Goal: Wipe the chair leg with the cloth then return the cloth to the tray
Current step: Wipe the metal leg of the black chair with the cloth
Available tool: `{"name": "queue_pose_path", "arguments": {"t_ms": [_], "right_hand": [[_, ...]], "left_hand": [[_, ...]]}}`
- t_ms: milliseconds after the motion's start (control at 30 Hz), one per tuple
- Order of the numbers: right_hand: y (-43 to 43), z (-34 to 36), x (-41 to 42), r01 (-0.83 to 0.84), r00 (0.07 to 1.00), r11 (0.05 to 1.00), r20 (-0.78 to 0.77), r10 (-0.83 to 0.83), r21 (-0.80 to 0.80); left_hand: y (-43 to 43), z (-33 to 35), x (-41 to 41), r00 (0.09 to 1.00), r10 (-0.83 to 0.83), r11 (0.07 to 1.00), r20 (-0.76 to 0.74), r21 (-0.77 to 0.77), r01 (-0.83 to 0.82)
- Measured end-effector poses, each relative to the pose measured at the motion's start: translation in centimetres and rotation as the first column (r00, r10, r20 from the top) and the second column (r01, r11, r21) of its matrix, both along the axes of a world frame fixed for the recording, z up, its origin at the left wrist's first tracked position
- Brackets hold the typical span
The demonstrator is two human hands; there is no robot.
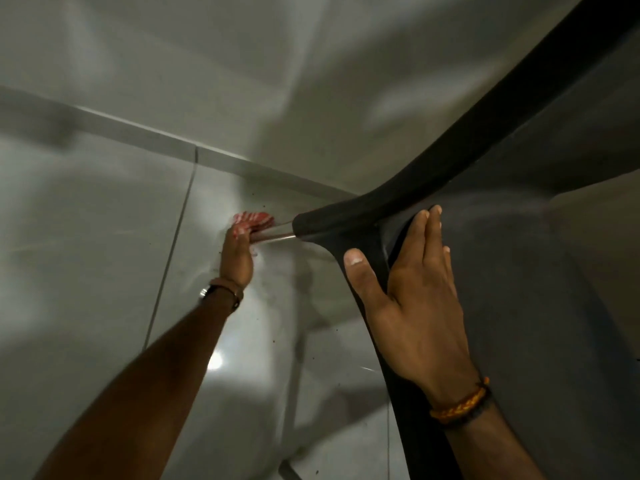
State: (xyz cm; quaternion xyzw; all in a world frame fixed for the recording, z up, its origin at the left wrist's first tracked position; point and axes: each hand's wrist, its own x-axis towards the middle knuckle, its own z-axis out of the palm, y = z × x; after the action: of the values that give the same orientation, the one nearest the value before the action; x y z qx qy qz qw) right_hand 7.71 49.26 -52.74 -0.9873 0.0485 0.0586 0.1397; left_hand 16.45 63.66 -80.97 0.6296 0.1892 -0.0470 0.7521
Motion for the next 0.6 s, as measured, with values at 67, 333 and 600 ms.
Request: {"name": "queue_pose_path", "arguments": {"t_ms": [67, 333, 600], "right_hand": [[-0.1, -0.2, 0.0, 0.002, 1.0, 1.0, 0.005, -0.002, 0.016], [0.2, 0.2, 0.0, 0.011, 1.0, 1.0, -0.011, -0.011, 0.007], [0.4, 0.4, -0.1, 0.014, 1.0, 1.0, -0.027, -0.013, 0.011]], "left_hand": [[1.1, -2.7, 2.0, 0.993, -0.06, 0.996, -0.101, 0.053, 0.065], [1.3, 1.8, 1.5, 0.973, -0.162, 0.987, -0.164, -0.012, 0.162], [-1.5, 14.8, -4.2, 0.954, -0.087, 0.996, 0.287, 0.016, 0.086]]}}
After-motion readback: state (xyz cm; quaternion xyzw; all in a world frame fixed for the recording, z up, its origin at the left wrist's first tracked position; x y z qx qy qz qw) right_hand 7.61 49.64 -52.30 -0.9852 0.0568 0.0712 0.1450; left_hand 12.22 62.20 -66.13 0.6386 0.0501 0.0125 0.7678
